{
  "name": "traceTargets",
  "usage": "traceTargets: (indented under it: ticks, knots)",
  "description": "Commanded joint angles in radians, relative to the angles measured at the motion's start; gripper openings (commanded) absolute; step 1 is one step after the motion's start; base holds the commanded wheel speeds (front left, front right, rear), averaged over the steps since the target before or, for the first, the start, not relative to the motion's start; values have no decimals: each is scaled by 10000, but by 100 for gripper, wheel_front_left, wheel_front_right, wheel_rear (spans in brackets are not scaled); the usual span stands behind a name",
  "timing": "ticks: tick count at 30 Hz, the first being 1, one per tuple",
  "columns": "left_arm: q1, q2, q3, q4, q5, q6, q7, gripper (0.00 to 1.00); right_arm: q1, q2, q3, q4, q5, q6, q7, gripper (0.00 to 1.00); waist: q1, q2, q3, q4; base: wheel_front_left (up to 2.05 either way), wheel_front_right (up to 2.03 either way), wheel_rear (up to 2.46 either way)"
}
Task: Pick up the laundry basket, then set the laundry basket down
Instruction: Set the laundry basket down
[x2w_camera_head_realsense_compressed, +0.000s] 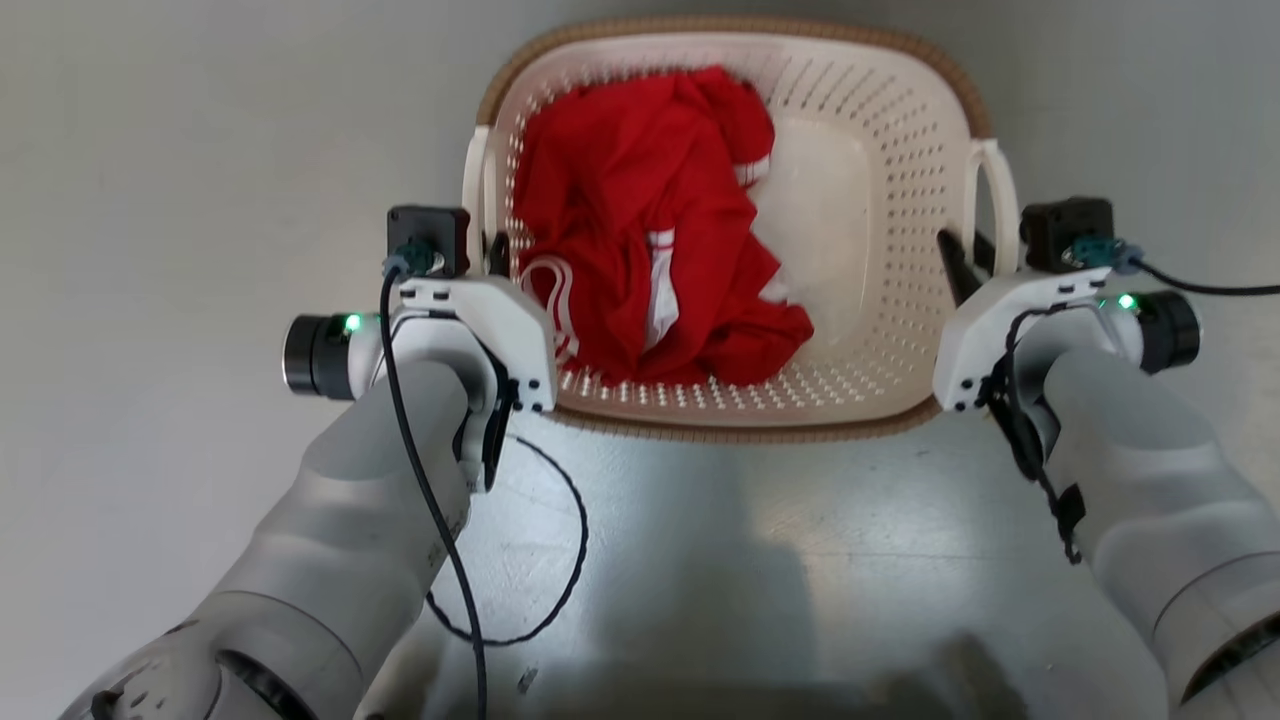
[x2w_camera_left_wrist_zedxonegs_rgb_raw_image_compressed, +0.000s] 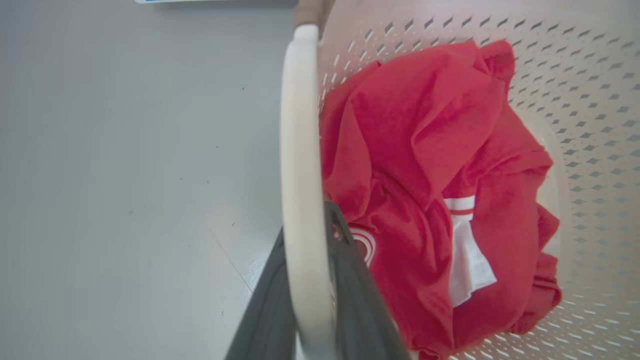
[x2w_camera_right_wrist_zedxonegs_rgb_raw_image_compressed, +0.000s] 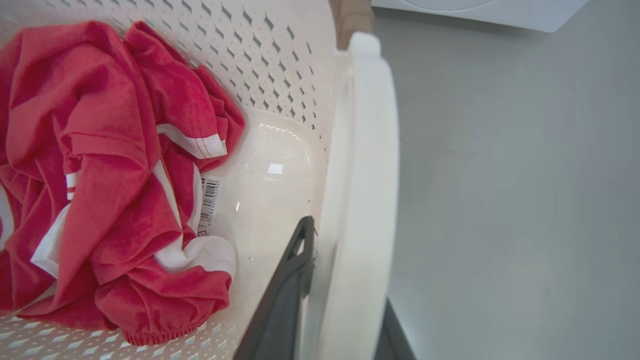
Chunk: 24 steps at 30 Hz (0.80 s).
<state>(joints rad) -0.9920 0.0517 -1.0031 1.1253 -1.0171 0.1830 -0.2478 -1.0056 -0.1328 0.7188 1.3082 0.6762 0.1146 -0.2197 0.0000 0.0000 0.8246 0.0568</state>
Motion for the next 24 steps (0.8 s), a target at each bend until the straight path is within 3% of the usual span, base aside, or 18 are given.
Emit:
traceTargets:
  ticks: [1, 24]
  knots:
    - [-254, -15, 315, -288, 323, 28, -138, 0, 210, 286, 21, -176, -399, 161, -195, 0, 0, 0, 276, 132, 0, 0, 0]
    - [-288, -14, 2263, -138, 2494, -274, -139, 0, 195, 744, -2283, -175, -2784, 161, -178, 0, 0, 0, 723, -48, 0, 0, 0]
